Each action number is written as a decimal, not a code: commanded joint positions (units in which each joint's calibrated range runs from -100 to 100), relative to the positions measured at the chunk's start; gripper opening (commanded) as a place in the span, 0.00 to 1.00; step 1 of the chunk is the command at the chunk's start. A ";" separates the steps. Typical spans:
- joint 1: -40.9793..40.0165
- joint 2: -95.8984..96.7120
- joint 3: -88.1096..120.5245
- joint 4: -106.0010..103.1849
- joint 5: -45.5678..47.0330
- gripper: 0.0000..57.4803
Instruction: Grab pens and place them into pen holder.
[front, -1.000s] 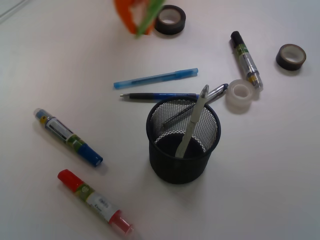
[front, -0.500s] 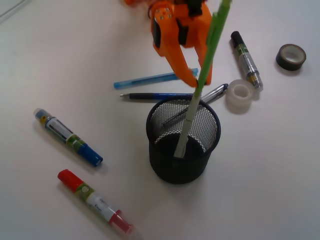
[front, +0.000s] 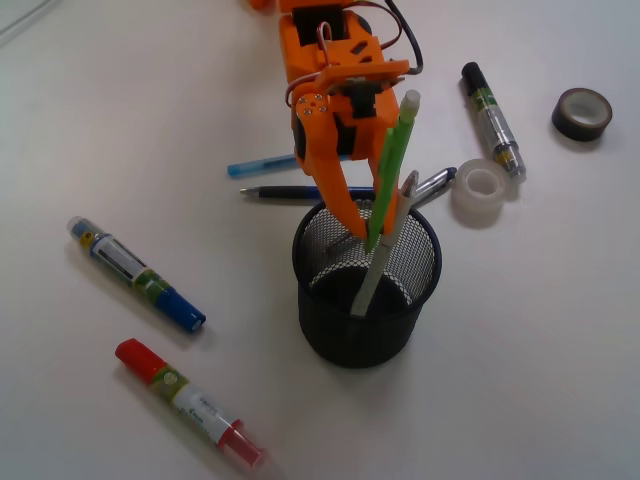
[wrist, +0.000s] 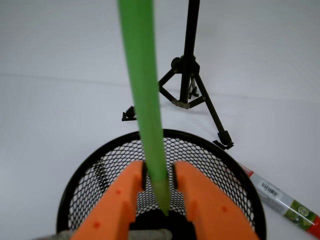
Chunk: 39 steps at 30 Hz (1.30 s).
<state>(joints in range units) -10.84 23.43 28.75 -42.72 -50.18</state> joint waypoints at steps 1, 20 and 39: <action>0.26 -0.27 -0.13 -1.20 0.15 0.25; -0.19 -27.55 -22.50 63.72 27.50 0.29; -4.97 -28.32 -11.00 109.65 37.41 0.29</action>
<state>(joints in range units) -15.43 -6.53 16.62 65.96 -11.94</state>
